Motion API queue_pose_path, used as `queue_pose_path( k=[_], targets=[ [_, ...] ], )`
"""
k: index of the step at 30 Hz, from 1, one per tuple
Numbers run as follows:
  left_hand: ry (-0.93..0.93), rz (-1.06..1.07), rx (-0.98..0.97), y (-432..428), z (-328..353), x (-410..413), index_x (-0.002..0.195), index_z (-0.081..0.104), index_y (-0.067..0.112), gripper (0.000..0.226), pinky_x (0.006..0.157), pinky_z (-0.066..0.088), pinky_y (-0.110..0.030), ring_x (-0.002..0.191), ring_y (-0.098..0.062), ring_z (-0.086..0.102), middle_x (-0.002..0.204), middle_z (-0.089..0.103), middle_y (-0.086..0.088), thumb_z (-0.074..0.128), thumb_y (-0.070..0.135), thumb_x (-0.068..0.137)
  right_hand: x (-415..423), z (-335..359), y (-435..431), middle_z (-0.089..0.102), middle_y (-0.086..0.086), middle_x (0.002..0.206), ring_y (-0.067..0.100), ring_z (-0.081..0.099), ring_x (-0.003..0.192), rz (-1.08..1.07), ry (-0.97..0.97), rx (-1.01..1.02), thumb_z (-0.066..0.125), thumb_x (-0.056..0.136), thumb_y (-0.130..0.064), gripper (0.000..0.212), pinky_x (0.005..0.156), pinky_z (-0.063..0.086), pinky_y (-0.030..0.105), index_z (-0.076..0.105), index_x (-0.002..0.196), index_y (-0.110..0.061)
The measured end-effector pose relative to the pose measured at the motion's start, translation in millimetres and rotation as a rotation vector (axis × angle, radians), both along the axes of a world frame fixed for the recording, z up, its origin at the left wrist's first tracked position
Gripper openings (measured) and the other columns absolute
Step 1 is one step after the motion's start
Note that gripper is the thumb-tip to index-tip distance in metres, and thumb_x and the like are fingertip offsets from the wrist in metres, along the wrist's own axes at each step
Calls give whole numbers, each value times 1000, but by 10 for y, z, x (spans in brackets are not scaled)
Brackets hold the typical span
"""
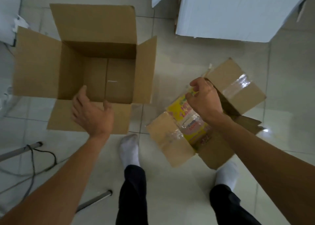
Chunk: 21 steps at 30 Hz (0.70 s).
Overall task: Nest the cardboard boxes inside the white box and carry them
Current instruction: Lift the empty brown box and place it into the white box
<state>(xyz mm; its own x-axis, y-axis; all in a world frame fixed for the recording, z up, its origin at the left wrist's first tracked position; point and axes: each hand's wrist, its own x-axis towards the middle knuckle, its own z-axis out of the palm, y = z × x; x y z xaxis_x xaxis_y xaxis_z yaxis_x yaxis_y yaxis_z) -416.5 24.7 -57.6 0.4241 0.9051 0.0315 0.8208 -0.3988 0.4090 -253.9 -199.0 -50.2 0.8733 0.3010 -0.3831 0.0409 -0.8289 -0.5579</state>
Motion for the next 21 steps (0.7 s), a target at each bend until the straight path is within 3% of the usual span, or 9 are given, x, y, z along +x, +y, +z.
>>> queue_pose_path(
  k=[6,11,17,19,21],
  targets=[
    [-50,76,-116,-1624,-227,-58,127,48,9,63,90,32,-45,117,-37,45,124,52,-18,68,14,67,401,-52,-1075,55,9,111,31,57,98,117,-22,-85,61,80,-24,31,77,46,36,54,110,-18],
    [13,164,-262,-2463,-599,-180,125,48,9,62,92,33,-48,117,-38,45,125,53,-18,73,20,69,761,-346,-1701,51,12,121,33,54,107,210,-76,-268,63,79,-27,43,84,46,42,50,118,-17],
    [233,625,-717,-2605,-1143,-360,145,17,11,112,109,25,-53,136,-33,29,148,31,-16,77,55,61,1074,-825,-2008,42,17,133,37,48,117,282,-35,-393,71,74,-23,70,89,45,46,35,134,-14],
    [160,728,-852,-2565,-1225,-362,145,13,12,118,102,36,-47,126,-32,41,139,41,-15,79,57,58,1188,-937,-2066,41,17,135,37,46,119,224,11,-372,75,71,-23,79,92,45,46,32,136,-12],
    [21,754,-993,-2523,-1263,-326,140,21,11,111,71,49,-31,96,-24,57,116,53,-8,81,52,57,1285,-1025,-2104,42,18,135,35,48,116,130,111,-301,78,69,-21,86,90,48,42,28,138,-8]
  ],
)
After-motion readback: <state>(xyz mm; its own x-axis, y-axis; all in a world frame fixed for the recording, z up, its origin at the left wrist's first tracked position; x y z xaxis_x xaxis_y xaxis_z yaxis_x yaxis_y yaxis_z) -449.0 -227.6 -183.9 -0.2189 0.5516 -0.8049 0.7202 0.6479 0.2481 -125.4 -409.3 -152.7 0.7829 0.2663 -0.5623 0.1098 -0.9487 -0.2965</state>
